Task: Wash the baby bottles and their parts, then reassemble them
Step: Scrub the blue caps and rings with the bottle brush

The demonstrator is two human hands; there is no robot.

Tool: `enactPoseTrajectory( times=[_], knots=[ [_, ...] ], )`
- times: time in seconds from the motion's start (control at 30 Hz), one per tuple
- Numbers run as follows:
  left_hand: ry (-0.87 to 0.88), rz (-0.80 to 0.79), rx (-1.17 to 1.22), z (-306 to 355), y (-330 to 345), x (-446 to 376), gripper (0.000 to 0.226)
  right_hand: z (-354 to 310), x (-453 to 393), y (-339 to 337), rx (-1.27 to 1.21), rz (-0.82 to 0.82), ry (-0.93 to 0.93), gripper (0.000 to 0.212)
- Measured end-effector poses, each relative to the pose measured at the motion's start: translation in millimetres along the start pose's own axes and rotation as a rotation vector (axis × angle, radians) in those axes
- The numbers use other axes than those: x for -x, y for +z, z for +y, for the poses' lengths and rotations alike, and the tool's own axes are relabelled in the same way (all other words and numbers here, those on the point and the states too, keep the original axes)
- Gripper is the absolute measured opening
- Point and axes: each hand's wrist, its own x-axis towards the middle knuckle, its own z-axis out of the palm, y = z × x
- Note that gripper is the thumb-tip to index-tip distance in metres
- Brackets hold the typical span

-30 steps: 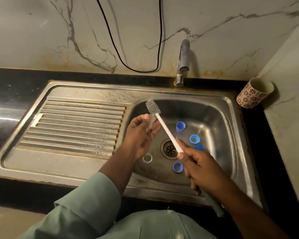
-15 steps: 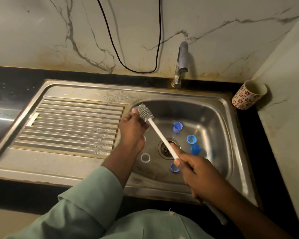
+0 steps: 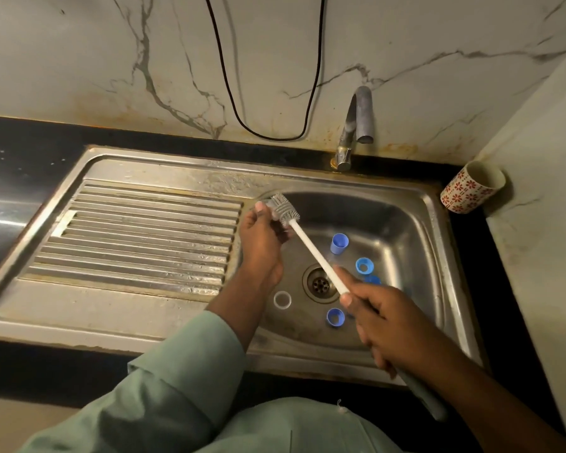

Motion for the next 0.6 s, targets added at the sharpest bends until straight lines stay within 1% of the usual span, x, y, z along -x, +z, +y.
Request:
enactPoseTrajectory(
  times=[0.03, 0.1, 0.13, 0.23, 0.3, 0.37, 0.4, 0.43, 0.5, 0.57, 0.6],
  knots=[
    [-0.012, -0.037, -0.024, 3.0, -0.4, 0.1, 0.028, -0.9, 0.2, 0.3, -0.013, 0.01, 0.007, 0.03],
    [-0.051, -0.131, -0.078, 0.4, 0.6, 4.3, 0.033, -3.6, -7.6, 1.6, -0.021, 0.057, 0.028, 0.037],
    [-0.078, -0.132, -0.053, -0.2, 1.8, 5.1, 0.034, -6.7, -10.1, 2.6, -0.011, 0.065, 0.032, 0.039],
    [-0.224, -0.036, 0.157, 11.8, -0.9, -7.7, 0.037, -6.7, -3.3, 7.4, 0.088, 0.045, 0.026, 0.031],
    [-0.316, -0.069, 0.191, 15.3, -0.1, -10.5, 0.044, -5.6, -0.9, 10.2, 0.117, 0.051, 0.046, 0.03],
    [-0.376, -0.09, 0.167, 12.3, 4.9, -7.9, 0.043, -6.3, -12.0, 13.8, 0.077, 0.112, 0.067, 0.034],
    [-0.416, -0.089, 0.204, 13.0, 8.9, -7.7, 0.04, -7.8, -15.8, 16.3, 0.08, 0.134, 0.069, 0.036],
    [-0.44, -0.067, 0.267, 13.9, 11.2, -11.2, 0.037, -8.2, -16.6, 19.2, 0.109, 0.141, 0.066, 0.036],
    [-0.46, 0.021, 0.382, 16.3, 11.2, -24.5, 0.03, -4.6, -10.4, 24.8, 0.166, 0.13, 0.068, 0.028],
    [-0.469, 0.053, 0.363, 13.2, 14.8, -26.0, 0.031, -3.9, -8.6, 29.4, 0.17, 0.115, 0.082, 0.03],
    [-0.474, 0.043, 0.317, 6.7, 18.1, -21.6, 0.037, -3.4, -15.2, 29.9, 0.171, 0.139, 0.094, 0.034]
  ],
)
